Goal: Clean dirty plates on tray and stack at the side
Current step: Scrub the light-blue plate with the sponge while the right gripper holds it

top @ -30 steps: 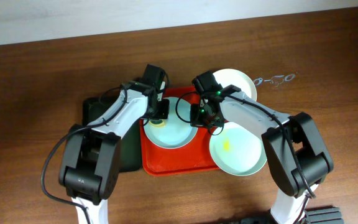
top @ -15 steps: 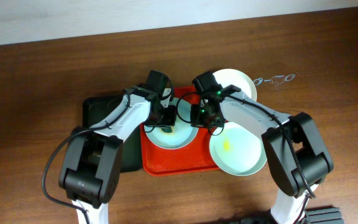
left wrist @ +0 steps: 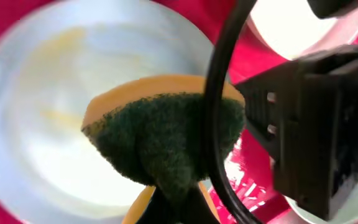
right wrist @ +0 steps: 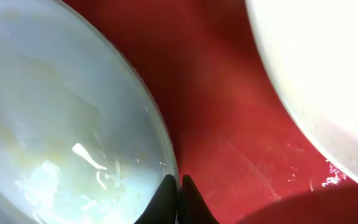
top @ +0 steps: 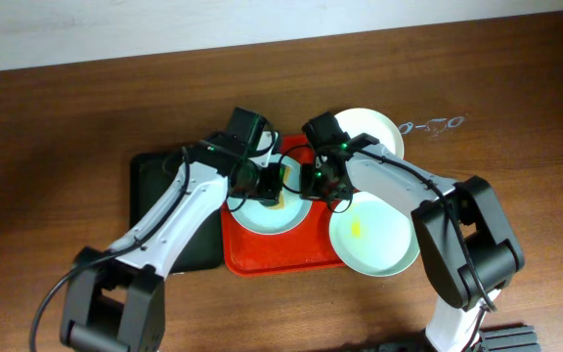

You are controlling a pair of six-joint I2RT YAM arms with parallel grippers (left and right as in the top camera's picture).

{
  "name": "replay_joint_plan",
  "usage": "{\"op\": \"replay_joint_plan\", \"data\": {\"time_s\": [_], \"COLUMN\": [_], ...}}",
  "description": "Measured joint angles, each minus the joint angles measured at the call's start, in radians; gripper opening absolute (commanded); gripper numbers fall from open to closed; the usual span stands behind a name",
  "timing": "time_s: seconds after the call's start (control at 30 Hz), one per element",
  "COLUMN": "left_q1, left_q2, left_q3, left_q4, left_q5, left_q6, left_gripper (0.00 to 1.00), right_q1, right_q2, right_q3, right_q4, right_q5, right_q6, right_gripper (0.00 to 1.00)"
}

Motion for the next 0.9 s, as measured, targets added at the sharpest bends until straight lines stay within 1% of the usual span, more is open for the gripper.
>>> {"op": "replay_joint_plan", "data": {"time_s": [0.07, 0.13, 0.23, 0.4, 0.5, 0.53, 0.7, 0.77, 0.83, 0.9], "left_q1": [0.000, 0.000, 0.000, 0.000, 0.000, 0.000, 0.006, 0.009, 0.018, 0.037], "left_q2": [0.000, 0.001, 0.005, 0.060, 0.111, 0.133, 0.202, 0.206, 0.211, 0.219], "left_q3": [-0.001, -0.002, -0.002, -0.002, -0.002, -0.002, 0.000, 0.003, 0.007, 0.010], "left_q4": [-0.001, 0.004, 0.018, 0.072, 0.087, 0.100, 0.135, 0.133, 0.130, 0.130], "left_q5": [-0.039, -0.077, -0.133, -0.193, -0.202, -0.203, -0.201, -0.186, -0.141, -0.041], "left_q6": [-0.008, -0.019, -0.033, -0.043, -0.044, -0.044, -0.045, -0.044, -0.044, -0.039], "left_gripper": [0.00, 0.00, 0.00, 0.00, 0.00, 0.00, 0.00, 0.00, 0.00, 0.00], "right_q1": [0.000, 0.000, 0.000, 0.000, 0.000, 0.001, 0.001, 0.001, 0.001, 0.001], "right_q2": [0.000, 0.000, 0.000, 0.000, 0.000, 0.000, 0.000, 0.000, 0.000, 0.000], "right_q3": [0.000, 0.000, -0.003, -0.005, -0.005, -0.005, -0.006, -0.006, -0.006, -0.006], "right_q4": [-0.001, -0.002, -0.010, -0.022, -0.025, -0.026, -0.026, -0.025, -0.025, -0.026], "right_q5": [0.000, 0.000, 0.000, 0.000, 0.000, -0.001, 0.000, 0.000, 0.000, 0.000], "right_q6": [0.000, 0.000, -0.003, -0.006, -0.005, -0.006, -0.006, -0.006, -0.006, -0.006], "right_gripper": [0.05, 0.13, 0.20, 0.18, 0.06, 0.04, 0.04, 0.04, 0.04, 0.04]}}
